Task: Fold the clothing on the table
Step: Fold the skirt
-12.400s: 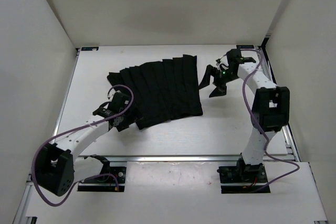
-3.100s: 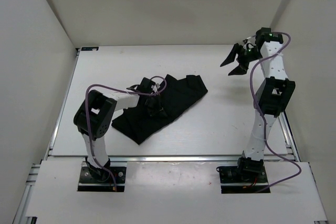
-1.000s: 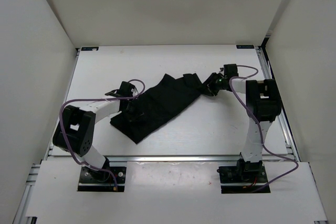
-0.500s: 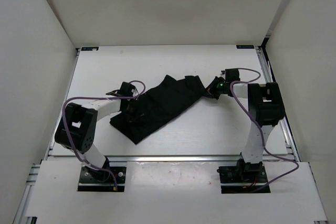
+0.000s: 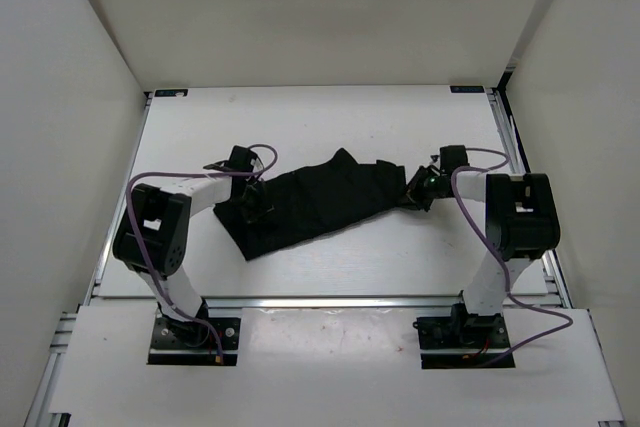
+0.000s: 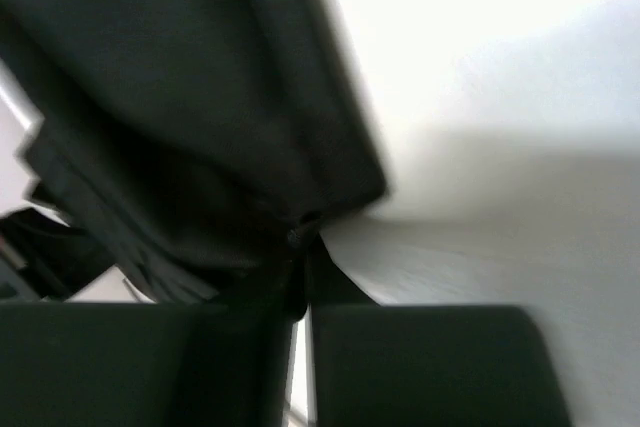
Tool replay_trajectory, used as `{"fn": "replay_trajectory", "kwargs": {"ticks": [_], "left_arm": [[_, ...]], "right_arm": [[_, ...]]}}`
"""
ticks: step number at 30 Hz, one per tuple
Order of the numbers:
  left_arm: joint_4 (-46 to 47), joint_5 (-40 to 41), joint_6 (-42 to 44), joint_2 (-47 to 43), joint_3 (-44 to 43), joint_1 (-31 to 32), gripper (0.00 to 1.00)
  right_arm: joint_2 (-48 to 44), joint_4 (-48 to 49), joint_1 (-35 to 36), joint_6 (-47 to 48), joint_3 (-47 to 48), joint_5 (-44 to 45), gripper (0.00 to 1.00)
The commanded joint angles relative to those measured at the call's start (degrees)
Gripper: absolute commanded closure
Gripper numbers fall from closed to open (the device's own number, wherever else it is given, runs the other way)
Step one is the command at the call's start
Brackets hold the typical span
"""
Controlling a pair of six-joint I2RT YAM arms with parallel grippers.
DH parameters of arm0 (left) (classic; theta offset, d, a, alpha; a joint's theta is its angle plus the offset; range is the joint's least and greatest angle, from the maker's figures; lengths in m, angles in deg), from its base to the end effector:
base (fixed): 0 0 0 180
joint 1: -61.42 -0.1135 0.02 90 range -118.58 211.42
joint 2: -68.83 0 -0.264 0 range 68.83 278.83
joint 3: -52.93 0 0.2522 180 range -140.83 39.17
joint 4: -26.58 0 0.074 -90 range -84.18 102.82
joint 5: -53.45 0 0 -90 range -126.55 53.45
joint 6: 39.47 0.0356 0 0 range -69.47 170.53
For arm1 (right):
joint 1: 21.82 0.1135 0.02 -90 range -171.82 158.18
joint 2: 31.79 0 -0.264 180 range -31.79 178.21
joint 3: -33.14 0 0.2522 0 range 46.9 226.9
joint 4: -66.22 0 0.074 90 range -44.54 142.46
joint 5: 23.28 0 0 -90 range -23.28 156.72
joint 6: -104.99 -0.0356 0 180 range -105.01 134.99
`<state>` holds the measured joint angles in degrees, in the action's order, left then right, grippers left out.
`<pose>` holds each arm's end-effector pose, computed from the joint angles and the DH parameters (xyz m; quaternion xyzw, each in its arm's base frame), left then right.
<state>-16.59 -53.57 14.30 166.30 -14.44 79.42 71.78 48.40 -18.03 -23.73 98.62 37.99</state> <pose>0.2855 -0.1037 0.1453 -0.1337 0.9695 -0.1959 0.0613 0.3375 0.0395 0.1274 0.2086 0.9053 0.3240 0.1787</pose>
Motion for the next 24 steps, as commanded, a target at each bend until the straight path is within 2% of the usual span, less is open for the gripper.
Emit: {"fn": "replay_trajectory", "kwargs": {"ticks": [1, 2, 3, 4, 6, 7, 8, 9, 12, 16, 18, 22, 24], "left_arm": [[-1.7, 1.9, 2.7, 1.3, -3.1, -0.9, 1.00], [-2.1, 2.5, 3.4, 1.8, -4.2, -1.2, 1.00], [-2.8, 2.5, 3.7, 2.4, -5.0, -1.2, 1.00], [-3.5, 2.9, 3.5, 2.5, -5.1, -1.5, 1.00], [-4.5, 4.0, 3.8, 2.1, -5.9, -0.5, 1.00], [-5.6, 5.4, 3.5, 1.5, -6.2, 0.1, 1.00], [-6.3, 6.9, 4.1, 0.9, -6.4, 1.1, 1.00], [-6.9, 8.0, 4.5, 0.4, -7.3, 1.9, 1.00], [-8.1, 8.9, 3.8, -0.8, -10.3, 2.9, 1.00], [-8.5, 7.6, 3.1, -0.4, -17.0, 3.7, 1.00], [-4.6, 1.8, 0.1, 0.6, -17.8, 4.4, 1.00], [9.3, -6.6, -7.6, 3.8, -18.5, 7.0, 1.00], [21.3, -10.7, -13.1, 4.8, -16.5, 9.1, 1.00]], "right_arm": [[-0.1, -5.9, 0.0, 0.9, -2.1, 0.3, 0.80], [-0.1, -6.0, 0.1, 1.5, -2.8, -0.3, 0.63], [-0.6, -6.7, 0.4, 1.6, -2.9, 0.2, 0.50], [-1.3, -6.8, 0.9, 2.2, -3.1, 0.6, 0.44], [-3.6, -7.1, -0.1, 2.8, -4.0, 2.4, 0.25], [-5.1, -7.7, -1.0, 3.5, -4.3, 3.0, 0.20], [-6.1, -8.2, -1.7, 4.5, -4.0, 3.6, 0.09], [-6.5, -10.2, -2.5, 6.0, -3.4, 4.1, 0.04], [-6.1, -11.4, -6.8, 8.9, -3.2, 2.8, 0.01], [-2.2, -7.9, -12.0, 10.2, -4.5, -7.0, 0.01], [-0.4, -7.2, -11.8, 11.4, -2.7, -9.8, 0.01], [1.1, -6.4, -11.0, 11.4, -0.2, -12.2, 0.01], [2.5, -6.1, -11.4, 10.3, 0.2, -12.8, 0.01]]}}
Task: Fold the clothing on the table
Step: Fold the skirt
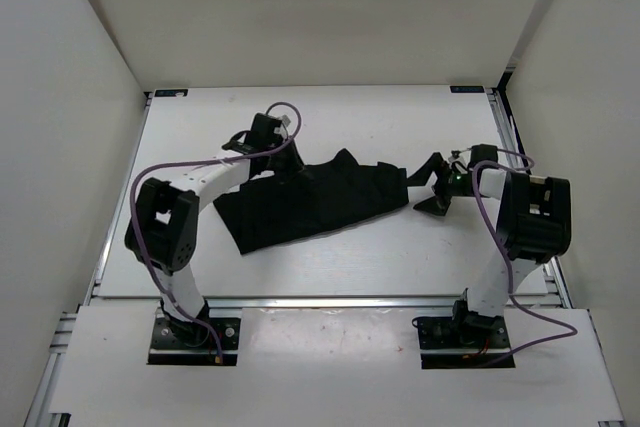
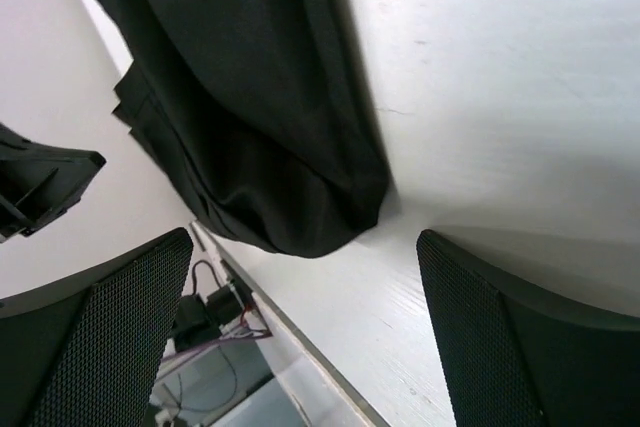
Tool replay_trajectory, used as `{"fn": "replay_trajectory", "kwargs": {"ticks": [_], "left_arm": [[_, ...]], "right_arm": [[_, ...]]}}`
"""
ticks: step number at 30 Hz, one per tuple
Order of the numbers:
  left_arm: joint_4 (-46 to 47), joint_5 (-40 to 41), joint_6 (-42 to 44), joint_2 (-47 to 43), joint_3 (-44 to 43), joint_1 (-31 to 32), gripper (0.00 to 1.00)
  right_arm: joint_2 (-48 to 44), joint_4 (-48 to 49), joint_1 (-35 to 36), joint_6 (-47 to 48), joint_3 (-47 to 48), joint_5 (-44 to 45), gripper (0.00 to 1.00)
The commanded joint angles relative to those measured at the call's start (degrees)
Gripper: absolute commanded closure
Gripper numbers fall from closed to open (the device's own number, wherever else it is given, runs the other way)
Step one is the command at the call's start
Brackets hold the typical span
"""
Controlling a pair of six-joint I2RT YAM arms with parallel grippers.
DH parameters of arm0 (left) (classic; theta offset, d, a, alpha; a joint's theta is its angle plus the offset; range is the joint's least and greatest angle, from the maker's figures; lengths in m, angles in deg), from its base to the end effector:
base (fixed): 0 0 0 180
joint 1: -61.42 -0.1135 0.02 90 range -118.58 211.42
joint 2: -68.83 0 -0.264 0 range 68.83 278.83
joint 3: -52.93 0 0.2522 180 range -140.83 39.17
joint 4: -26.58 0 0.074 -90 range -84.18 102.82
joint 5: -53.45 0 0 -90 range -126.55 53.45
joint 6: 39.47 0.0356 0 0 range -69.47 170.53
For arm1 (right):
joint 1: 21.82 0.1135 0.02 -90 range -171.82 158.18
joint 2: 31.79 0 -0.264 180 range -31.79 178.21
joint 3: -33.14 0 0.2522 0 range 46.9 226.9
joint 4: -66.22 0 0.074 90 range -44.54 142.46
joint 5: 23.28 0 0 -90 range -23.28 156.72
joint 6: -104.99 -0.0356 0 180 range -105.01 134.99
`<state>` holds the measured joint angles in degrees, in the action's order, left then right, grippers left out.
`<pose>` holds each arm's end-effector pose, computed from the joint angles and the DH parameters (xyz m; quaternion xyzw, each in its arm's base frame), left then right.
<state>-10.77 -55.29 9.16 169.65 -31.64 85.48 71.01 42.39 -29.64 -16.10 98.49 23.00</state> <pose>0.3383 -0.1636 0.2155 -0.0908 0.9343 -0.2967 0.1757 0.3269 -0.0201 0.1301 0.2124 0.8785 0.3997 0.1527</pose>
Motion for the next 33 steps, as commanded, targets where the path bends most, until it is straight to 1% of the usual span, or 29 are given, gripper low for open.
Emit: {"fn": "replay_trajectory", "kwargs": {"ticks": [1, 3, 4, 6, 9, 13, 15, 20, 23, 26, 28, 31, 33], "left_arm": [[18.0, -10.9, -11.4, 2.6, 2.0, 4.3, 1.00], [27.0, -12.5, -15.1, 5.5, 1.6, 6.2, 1.00], [27.7, -12.7, -16.5, 7.0, 0.7, 7.1, 1.00], [29.5, -13.6, -17.6, 12.0, -4.0, 9.1, 1.00], [28.2, -14.3, -18.3, 19.1, -10.6, 11.1, 1.00], [26.9, -14.0, -19.0, 24.7, -16.4, 11.7, 1.00], [25.0, -14.2, -19.0, 28.1, -20.1, 11.5, 1.00], [21.1, -14.8, -18.1, 32.3, -24.8, 11.5, 1.00], [21.0, -15.4, -18.3, 33.3, -25.7, 11.0, 1.00], [20.3, -15.2, -18.1, 33.4, -25.0, 10.3, 1.00], [20.5, -14.7, -17.8, 33.2, -24.3, 10.0, 1.00], [20.4, -14.9, -17.0, 32.1, -23.2, 9.3, 1.00], [20.4, -14.4, -17.0, 31.2, -22.2, 8.9, 1.00]], "right_arm": [[3.7, 1.5, -0.2, 1.8, 0.1, 0.8, 0.01], [5.9, 4.0, -0.9, 0.6, 0.3, -1.5, 0.01], [6.7, 4.4, -0.9, 0.3, 1.0, -3.1, 0.01], [8.5, 4.1, -0.1, 0.7, 2.6, -3.9, 0.00], [10.2, 4.1, 0.5, 0.7, 4.7, -4.4, 0.01], [12.3, 3.5, 1.5, 1.5, 7.5, -5.4, 0.01], [12.9, 1.4, 2.4, 3.2, 8.4, -4.5, 0.01], [14.3, -1.0, 3.9, 5.3, 10.4, -3.3, 0.00], [13.2, -1.0, 4.6, 5.3, 8.2, -2.9, 0.01], [11.5, -4.3, 4.7, 6.9, 7.4, 2.1, 0.01], [8.2, -9.2, 4.6, 8.2, 6.7, 10.4, 0.01], [2.7, -10.9, 3.6, 8.5, 3.3, 17.5, 0.01], [1.1, -12.3, 3.7, 9.0, 3.1, 19.4, 0.01]]}}
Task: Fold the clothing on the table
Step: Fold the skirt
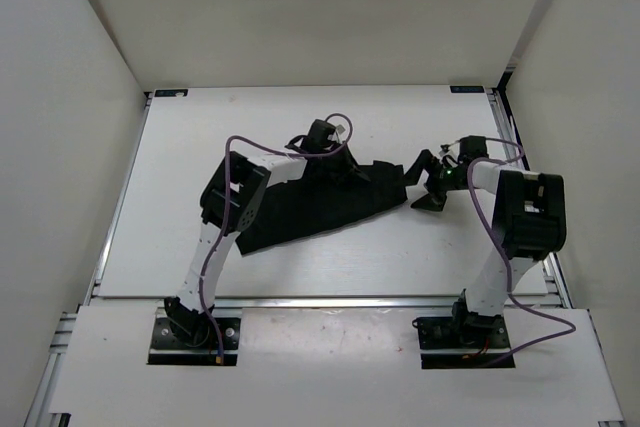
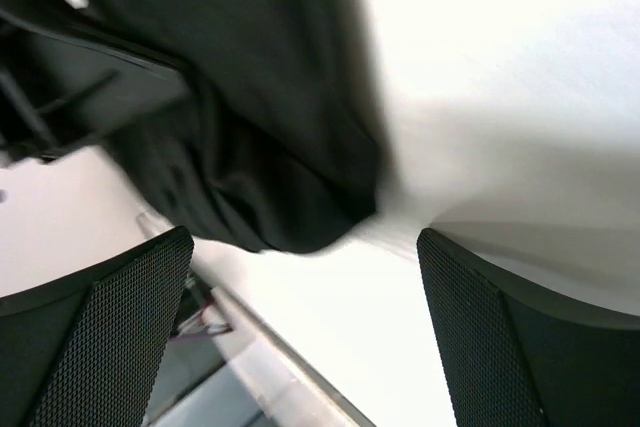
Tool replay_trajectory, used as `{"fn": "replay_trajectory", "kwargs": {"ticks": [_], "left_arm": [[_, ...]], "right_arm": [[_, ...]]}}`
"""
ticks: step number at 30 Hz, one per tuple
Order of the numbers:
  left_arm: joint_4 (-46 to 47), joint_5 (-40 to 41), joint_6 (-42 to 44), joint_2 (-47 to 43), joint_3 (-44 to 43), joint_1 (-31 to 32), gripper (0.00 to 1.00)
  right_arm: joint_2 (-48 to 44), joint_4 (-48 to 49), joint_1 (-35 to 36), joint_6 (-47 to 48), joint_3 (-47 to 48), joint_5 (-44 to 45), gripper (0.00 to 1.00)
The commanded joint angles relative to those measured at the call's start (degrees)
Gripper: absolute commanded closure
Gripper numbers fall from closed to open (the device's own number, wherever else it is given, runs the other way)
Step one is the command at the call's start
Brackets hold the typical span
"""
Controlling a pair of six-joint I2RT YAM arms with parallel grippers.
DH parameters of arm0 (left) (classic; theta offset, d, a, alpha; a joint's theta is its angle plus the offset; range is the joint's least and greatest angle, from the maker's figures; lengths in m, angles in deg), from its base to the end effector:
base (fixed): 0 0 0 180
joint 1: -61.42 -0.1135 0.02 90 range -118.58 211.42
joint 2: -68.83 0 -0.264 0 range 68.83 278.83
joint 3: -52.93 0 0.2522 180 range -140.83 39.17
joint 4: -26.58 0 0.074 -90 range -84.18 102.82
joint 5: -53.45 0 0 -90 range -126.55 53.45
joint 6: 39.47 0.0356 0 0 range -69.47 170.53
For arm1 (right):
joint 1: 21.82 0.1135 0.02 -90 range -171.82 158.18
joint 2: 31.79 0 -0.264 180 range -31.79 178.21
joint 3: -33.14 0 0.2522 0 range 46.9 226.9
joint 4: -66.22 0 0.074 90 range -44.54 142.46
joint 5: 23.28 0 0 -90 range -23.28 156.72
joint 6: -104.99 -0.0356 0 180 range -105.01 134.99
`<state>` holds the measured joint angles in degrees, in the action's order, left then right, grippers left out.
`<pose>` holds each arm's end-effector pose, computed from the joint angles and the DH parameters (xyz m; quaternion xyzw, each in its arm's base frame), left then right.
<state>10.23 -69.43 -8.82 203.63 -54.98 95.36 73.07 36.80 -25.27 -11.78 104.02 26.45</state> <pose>0.4095 -0.2989 0.1156 -0.0841 0.8835 -0.4551 0.0724 0.3429 0.0024 0.1373 0.1617 0.9028 0.3717 0.1438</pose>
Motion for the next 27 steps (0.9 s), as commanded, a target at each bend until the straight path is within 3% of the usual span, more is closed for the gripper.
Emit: {"fn": "replay_trajectory", "kwargs": {"ticks": [1, 7, 11, 18, 27], "left_arm": [[-0.7, -0.5, 1.0, -2.8, 1.3, -1.2, 1.00], [-1.2, -0.7, 2.0, -1.7, 1.7, -0.9, 1.00], [-2.6, -1.1, 2.1, 0.3, 0.2, -0.4, 1.00], [-3.2, -1.7, 2.2, 2.8, -2.3, -0.3, 1.00], [-2.4, -3.0, 0.8, 2.3, -3.3, -0.5, 1.00]], "right_arm": [[-0.7, -7.4, -0.3, 4.6, -2.7, 15.9, 0.01], [3.1, -2.0, 0.3, 0.5, -3.2, 11.4, 0.01], [8.3, -1.1, 3.3, -1.4, 0.1, 10.0, 0.01], [9.1, 8.2, 9.5, -6.8, -1.9, 6.0, 0.01], [11.2, 7.5, 13.0, -6.3, -0.3, 6.0, 0.04]]}}
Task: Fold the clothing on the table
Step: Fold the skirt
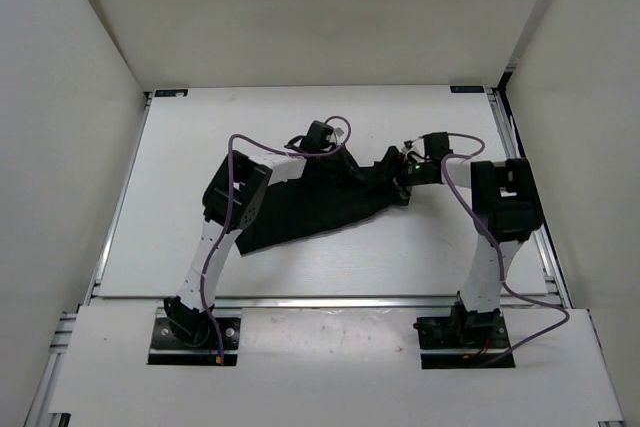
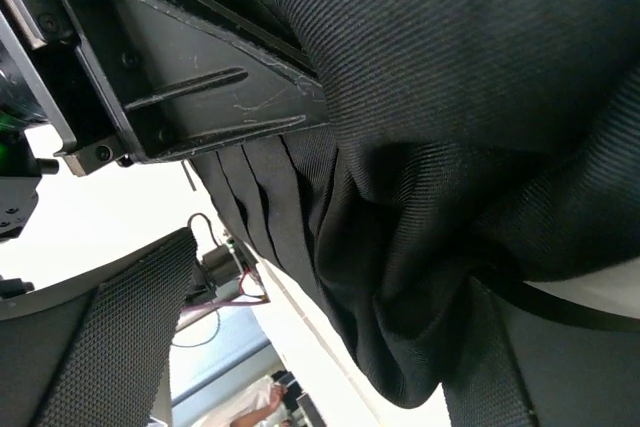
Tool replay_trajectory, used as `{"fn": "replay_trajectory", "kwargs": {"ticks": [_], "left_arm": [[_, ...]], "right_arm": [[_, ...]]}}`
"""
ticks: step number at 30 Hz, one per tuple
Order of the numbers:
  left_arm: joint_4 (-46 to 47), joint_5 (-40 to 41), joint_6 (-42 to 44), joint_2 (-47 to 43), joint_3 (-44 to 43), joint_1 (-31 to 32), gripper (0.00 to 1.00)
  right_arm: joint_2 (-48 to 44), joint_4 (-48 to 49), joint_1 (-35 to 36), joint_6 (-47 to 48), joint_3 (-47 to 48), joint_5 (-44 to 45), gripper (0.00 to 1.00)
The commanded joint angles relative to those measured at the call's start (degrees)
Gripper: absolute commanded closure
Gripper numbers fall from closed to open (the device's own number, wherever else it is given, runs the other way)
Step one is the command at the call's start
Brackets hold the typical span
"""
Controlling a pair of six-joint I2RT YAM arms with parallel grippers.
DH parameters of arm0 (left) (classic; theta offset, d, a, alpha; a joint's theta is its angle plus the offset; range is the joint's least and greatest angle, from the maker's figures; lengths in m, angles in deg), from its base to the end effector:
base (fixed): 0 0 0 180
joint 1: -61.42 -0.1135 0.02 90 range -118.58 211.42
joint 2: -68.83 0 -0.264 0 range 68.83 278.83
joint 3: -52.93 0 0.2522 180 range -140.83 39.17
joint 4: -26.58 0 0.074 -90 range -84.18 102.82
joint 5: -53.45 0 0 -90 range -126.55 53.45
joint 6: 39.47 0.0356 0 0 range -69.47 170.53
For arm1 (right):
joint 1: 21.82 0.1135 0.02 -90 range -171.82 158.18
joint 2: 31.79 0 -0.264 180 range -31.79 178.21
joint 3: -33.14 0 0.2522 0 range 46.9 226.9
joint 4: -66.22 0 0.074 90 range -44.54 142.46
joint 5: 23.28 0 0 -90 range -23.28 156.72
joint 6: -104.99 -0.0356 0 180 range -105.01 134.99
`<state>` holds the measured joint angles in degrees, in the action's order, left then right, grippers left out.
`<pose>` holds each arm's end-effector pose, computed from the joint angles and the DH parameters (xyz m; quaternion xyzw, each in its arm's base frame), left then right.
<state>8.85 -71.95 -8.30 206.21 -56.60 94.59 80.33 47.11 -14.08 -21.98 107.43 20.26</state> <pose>0.4151 -0.2959 0.1009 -0.0838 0.8855 -0.4546 0.0477 0.3655 0.0757 0.1208 0.1137 0.8808 0.4491 0.0980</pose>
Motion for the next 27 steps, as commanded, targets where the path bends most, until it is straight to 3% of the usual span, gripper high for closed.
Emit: {"fn": "replay_trajectory", "kwargs": {"ticks": [1, 6, 9, 11, 14, 22, 27], "left_arm": [[-1.3, 0.2, -0.1, -0.4, -1.6, 0.2, 1.00], [-0.3, -0.5, -0.7, -1.2, -0.5, -0.1, 1.00], [0.2, -1.0, -0.9, -1.6, 0.1, -0.1, 1.00], [0.4, -1.2, -0.8, -1.7, 0.0, -0.4, 1.00], [0.3, -1.3, -0.9, -1.6, 0.0, 0.2, 1.00], [0.5, -3.4, 0.1, -4.9, 0.5, -1.4, 1.00], [-5.8, -2.5, 6.7, -17.4, 4.7, -5.5, 1.00]], "right_arm": [[3.4, -1.9, 1.9, 4.0, -4.7, 12.3, 0.07], [0.4, 0.2, -0.3, 3.7, -10.4, 12.5, 0.25], [-0.5, 1.9, -1.9, 3.3, -12.3, 11.8, 0.45], [-0.5, 2.5, -1.9, 3.2, -12.5, 11.1, 0.69], [-0.9, 2.9, -1.4, 3.0, -10.7, 11.3, 0.98], [-7.3, 0.0, -0.4, 2.5, -10.0, 17.7, 1.00], [-11.7, -5.3, -1.0, 4.7, -6.3, 23.9, 1.00]]}}
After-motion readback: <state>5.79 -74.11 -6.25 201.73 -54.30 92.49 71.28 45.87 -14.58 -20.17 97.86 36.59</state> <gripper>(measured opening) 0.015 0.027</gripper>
